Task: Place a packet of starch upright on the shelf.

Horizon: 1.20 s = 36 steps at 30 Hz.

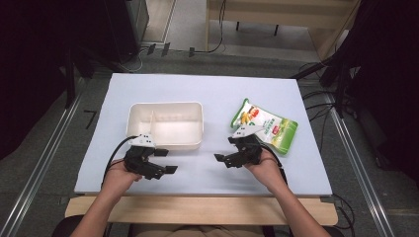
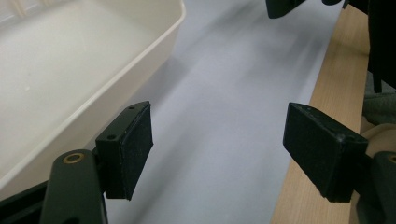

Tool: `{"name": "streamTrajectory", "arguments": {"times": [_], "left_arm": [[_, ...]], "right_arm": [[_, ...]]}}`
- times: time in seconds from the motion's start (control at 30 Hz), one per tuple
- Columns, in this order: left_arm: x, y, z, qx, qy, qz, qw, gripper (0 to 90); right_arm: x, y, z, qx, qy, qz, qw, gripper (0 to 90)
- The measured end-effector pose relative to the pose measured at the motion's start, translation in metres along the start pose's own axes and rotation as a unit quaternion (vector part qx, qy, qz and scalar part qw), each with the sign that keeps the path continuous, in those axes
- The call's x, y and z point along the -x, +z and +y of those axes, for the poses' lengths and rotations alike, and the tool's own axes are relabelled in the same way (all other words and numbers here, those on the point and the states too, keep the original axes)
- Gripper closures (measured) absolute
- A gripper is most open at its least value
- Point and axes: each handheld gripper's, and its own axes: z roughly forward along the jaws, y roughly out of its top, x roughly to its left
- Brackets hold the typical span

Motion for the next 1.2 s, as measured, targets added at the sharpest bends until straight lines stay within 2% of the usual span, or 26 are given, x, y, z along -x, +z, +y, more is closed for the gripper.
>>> {"name": "streamTrajectory", "arguments": {"times": [0.07,0.13,0.17,0.27,0.33,0.4,0.5,0.57,0.83,1.03,1.2], "left_arm": [[-0.001,0.0,0.0,0.002,-0.002,0.0,1.0,25.1],[-0.001,0.0,0.0,0.001,-0.003,0.0,1.0,25.1],[0.0,0.0,0.0,-0.006,0.0,0.003,1.0,25.1],[-0.001,0.0,0.0,-0.008,0.003,0.001,1.0,25.1],[-0.004,-0.002,0.0,-0.001,-0.008,0.002,1.0,25.1],[-0.006,-0.002,0.0,0.0,-0.009,0.002,1.0,25.2],[-0.005,-0.001,0.001,0.0,-0.006,0.0,1.0,25.1],[-0.004,0.001,0.002,-0.01,-0.001,-0.001,0.9999,25.1],[-0.003,0.003,0.003,-0.012,0.003,-0.002,0.9999,25.1],[-0.003,0.0,0.003,-0.002,0.002,0.001,1.0,25.1],[-0.002,0.001,0.003,-0.005,0.004,0.001,1.0,25.1]], "right_arm": [[-0.001,0.002,0.0,-0.009,0.009,-0.004,0.9999,15.0],[-0.002,0.002,0.0,-0.01,0.008,-0.004,0.9999,15.0],[-0.004,0.001,0.0,-0.006,0.001,-0.008,0.9999,15.0],[-0.003,-0.001,0.001,0.002,0.005,-0.014,0.9999,15.1],[-0.001,-0.003,0.001,0.003,0.007,-0.015,0.9999,15.2],[0.002,-0.005,0.0,-0.001,0.006,-0.017,0.9998,15.2],[0.004,-0.007,-0.001,-0.004,0.008,-0.014,0.9999,15.1],[0.008,-0.009,-0.002,-0.006,0.012,0.005,0.9999,15.3],[0.008,-0.011,-0.003,-0.005,0.009,-0.001,0.9999,20.0],[0.009,-0.014,-0.003,-0.001,0.005,-0.008,1.0,23.4],[0.01,-0.014,-0.003,-0.002,0.005,-0.002,1.0,26.0]]}}
